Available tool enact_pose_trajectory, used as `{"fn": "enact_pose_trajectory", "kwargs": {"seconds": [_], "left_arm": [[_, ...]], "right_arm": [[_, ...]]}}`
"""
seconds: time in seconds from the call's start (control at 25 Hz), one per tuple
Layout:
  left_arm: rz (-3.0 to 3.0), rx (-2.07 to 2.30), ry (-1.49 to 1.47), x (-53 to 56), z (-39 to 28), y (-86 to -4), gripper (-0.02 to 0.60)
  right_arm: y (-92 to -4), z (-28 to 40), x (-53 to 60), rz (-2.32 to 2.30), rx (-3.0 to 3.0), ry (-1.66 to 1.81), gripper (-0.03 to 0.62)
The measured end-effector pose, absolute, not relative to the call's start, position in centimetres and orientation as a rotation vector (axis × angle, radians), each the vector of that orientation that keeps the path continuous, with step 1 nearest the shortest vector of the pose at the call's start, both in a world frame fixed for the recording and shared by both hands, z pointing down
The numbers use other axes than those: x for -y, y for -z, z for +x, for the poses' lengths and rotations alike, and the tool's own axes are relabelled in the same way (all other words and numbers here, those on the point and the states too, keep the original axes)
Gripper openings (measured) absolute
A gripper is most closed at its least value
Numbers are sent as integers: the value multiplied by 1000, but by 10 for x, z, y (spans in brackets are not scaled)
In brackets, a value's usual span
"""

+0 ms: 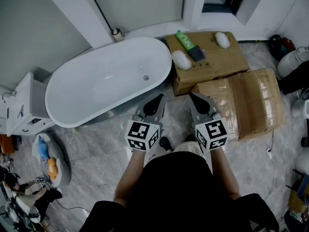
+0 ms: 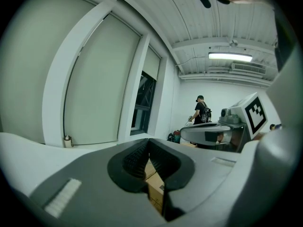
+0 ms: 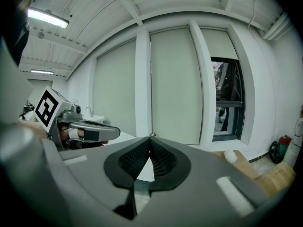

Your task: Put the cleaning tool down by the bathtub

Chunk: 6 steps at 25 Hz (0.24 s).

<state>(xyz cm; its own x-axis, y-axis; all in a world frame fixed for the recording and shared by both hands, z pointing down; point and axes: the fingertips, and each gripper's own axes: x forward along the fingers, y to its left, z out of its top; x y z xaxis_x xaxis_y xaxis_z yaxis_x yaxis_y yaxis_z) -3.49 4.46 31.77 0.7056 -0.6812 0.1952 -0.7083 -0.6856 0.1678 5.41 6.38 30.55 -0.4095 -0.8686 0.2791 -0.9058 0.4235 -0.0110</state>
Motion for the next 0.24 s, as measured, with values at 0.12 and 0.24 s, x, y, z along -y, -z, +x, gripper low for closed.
{"fn": "enact_pose_trajectory", "kwargs": {"seconds": [0.12,0.24], "left_arm": [[2688,1106,-162,-43,-36,-319,-2],[2692,1103,-158,-42,-37,-322,-2]], "right_arm": [[-310,54,-62,1556,2442,-231,8],[-315,53,-59,1558,2434,-226,8]]}}
